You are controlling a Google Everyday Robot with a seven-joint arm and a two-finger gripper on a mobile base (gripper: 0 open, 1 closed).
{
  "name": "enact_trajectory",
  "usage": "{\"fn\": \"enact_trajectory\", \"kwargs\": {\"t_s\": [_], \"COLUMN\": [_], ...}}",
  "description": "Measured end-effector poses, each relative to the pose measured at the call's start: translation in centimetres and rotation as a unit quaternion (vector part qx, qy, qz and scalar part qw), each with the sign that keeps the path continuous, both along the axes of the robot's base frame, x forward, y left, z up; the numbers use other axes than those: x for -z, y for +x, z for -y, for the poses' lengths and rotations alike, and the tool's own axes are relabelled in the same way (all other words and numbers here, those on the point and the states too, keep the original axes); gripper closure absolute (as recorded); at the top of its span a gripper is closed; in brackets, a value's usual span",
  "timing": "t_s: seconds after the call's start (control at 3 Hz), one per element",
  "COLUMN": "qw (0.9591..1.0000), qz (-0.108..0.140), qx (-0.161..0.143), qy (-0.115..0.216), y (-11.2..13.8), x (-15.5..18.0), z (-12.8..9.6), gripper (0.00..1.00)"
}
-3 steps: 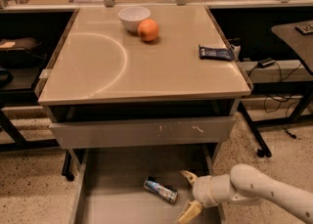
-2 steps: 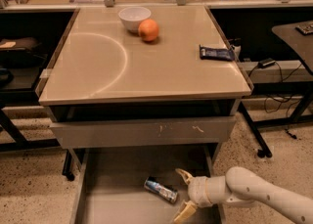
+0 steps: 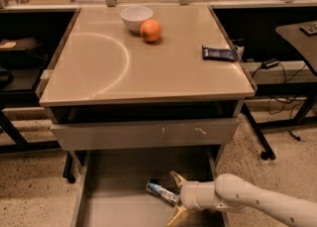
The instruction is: Pick redbull can from middle drawer and place on counter
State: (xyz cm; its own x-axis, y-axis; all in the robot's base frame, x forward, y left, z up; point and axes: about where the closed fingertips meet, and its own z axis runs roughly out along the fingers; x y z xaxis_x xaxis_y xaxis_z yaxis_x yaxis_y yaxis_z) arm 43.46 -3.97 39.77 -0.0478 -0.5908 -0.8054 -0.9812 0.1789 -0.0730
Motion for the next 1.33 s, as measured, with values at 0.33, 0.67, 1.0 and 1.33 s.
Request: {"fn": "enact_trajectory", "kwargs": {"t_s": [0.33,0.67,1.0,1.33], "qw": [0.9997,0.9989,0.9989,0.9989], "qz": [0.004,-0.006,-0.007,-0.007], "qx": [0.007,0.019,0.019,0.019], "qy": [-0.025,-0.042,-0.043,-0.043], "y": [0.5,1.3,1.3,1.3], "x": [1.7,3.3,3.4,3.4], "z": [-0.2,0.4,0.4,0.4], "gripper": [0.0,0.0,0.2,0.41]}}
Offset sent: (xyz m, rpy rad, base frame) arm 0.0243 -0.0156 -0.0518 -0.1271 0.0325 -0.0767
